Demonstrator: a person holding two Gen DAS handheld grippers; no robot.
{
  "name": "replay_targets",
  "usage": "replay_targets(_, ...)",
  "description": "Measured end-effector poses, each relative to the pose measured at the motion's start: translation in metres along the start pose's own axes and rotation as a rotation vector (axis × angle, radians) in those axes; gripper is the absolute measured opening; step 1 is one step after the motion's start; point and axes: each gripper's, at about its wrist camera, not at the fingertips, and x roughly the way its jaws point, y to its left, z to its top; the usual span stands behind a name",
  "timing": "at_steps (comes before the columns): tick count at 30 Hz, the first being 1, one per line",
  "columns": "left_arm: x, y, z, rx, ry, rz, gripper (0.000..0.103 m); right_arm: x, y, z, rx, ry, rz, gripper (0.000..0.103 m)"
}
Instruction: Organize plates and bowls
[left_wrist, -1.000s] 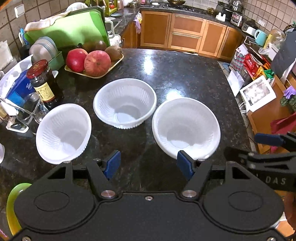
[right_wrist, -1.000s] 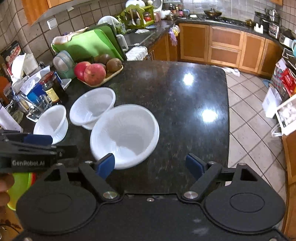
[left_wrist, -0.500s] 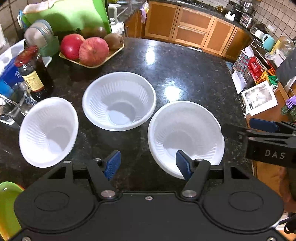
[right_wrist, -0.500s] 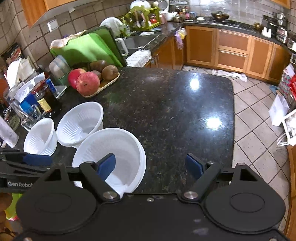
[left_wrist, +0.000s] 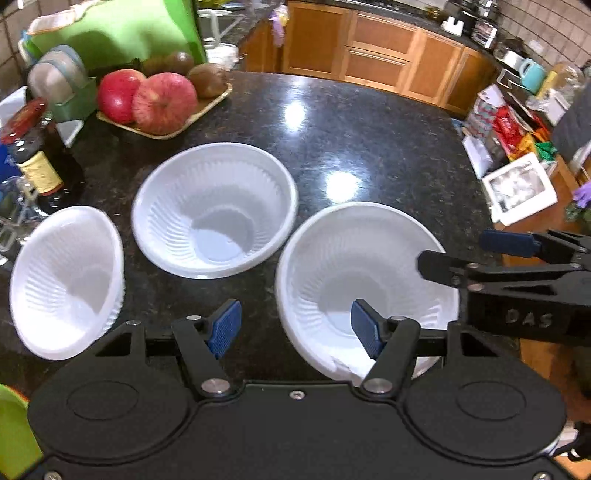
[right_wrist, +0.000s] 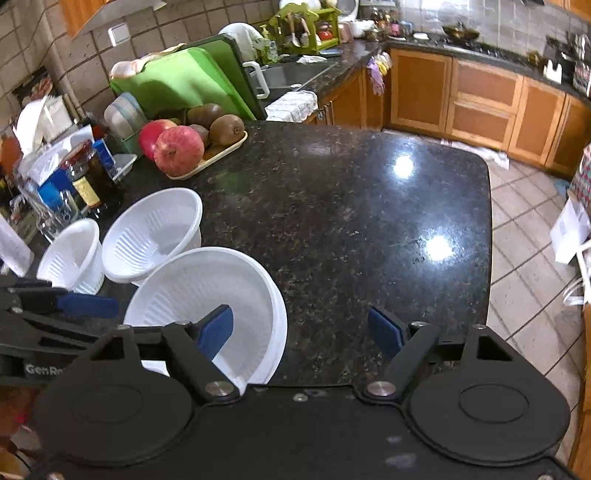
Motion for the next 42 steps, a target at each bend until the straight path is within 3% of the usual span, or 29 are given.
replay_targets(11, 0.004, -0.002, 0.000, 0.007, 0.002, -0.037, 0.055, 0.007, 0.004, -0.001, 0.016, 0.036, 0.025, 0.070)
replay_targets(20, 0.005, -0.006, 0.000, 0.008, -0.022, -0.030, 0.042, 0.005, 0.014, -0.007, -0.028, 0.040, 0.042, 0.045)
replay_targets(25, 0.006, -0.005, -0.001, -0.003, -0.037, -0.003, 0.029, 0.003, 0.016, -0.012, -0.040, 0.021, 0.002, 0.029)
replay_targets(30, 0.002, -0.001, -0.005, -0.001, -0.037, -0.003, 0.025, -0.004, 0.011, -0.018, 0.008, 0.032, 0.035, 0.024)
replay_targets(42, -0.023, 0.003, -0.035, 0.052, -0.018, -0.011, 0.025, -0.034, 0.029, -0.053, 0.019, 0.050, 0.077, 0.023)
